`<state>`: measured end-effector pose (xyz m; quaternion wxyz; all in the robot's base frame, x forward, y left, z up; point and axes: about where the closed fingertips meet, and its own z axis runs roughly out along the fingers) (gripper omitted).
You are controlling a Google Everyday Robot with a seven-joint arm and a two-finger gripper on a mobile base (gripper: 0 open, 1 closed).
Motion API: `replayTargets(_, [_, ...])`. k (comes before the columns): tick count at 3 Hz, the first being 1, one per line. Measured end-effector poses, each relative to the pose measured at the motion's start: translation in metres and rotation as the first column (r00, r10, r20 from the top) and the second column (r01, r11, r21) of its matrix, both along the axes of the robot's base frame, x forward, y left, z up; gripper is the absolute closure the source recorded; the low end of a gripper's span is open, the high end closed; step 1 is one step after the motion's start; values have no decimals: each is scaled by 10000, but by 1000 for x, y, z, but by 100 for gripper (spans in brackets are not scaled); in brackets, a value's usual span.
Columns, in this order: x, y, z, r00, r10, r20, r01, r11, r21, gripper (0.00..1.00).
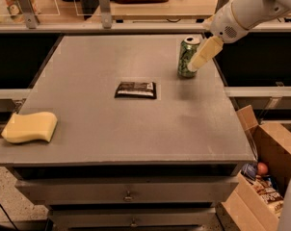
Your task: Move green can near sponge
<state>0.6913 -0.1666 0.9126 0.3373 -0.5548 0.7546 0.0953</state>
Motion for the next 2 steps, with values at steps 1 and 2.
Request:
replayTargets(1, [5,9,-10,9999,85,-139,-80,9991,405,0])
replayTargets(2, [6,13,-18,9996,107,-254,-86,9967,808,0])
